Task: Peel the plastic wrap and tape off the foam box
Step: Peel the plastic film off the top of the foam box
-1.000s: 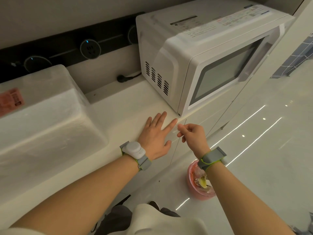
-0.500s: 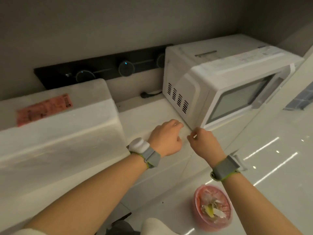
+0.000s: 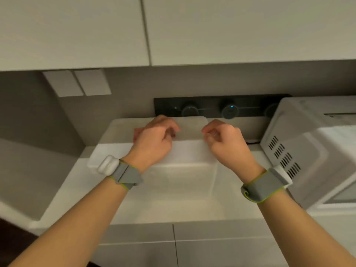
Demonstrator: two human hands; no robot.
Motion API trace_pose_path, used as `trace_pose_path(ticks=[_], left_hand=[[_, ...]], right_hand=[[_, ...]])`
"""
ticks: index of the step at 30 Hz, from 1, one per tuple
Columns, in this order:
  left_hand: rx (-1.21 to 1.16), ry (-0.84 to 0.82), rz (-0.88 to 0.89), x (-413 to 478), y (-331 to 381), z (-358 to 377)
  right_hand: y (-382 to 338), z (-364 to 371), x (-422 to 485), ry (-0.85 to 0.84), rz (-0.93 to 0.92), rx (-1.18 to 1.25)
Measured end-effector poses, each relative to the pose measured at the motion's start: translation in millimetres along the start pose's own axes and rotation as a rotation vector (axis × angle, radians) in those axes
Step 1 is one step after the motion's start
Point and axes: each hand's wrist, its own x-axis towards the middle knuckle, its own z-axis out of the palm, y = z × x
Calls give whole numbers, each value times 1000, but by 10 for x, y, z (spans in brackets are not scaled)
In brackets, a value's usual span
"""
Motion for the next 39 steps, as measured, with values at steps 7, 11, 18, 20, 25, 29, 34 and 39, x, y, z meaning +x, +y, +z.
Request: trace_pose_path(ticks=[7, 11, 18, 20, 25, 29, 34, 39], left_hand=[[-12, -5, -4, -289, -336, -123], [-32, -21, 12, -374, -400, -187], [24, -190, 31, -503, -477, -326], [54, -204, 23, -558, -500, -342], [129, -223, 63, -647, -489, -307], [185, -201, 107, -669, -456, -284], [205, -167, 112, -715, -423, -289], [214, -144, 98, -729, -400, -291]], right_hand=[[-246, 492, 304, -97, -295, -153], [-174, 638, 281, -183, -337, -263], [-90, 681, 328, -176, -349, -280], [-76, 696, 336, -175, -363, -280], [-52, 720, 353, -171, -380, -292], [-40, 721, 354, -164, -384, -287], [-39, 718, 336, -161, -384, -278], [-40, 714, 329, -163, -381, -284]])
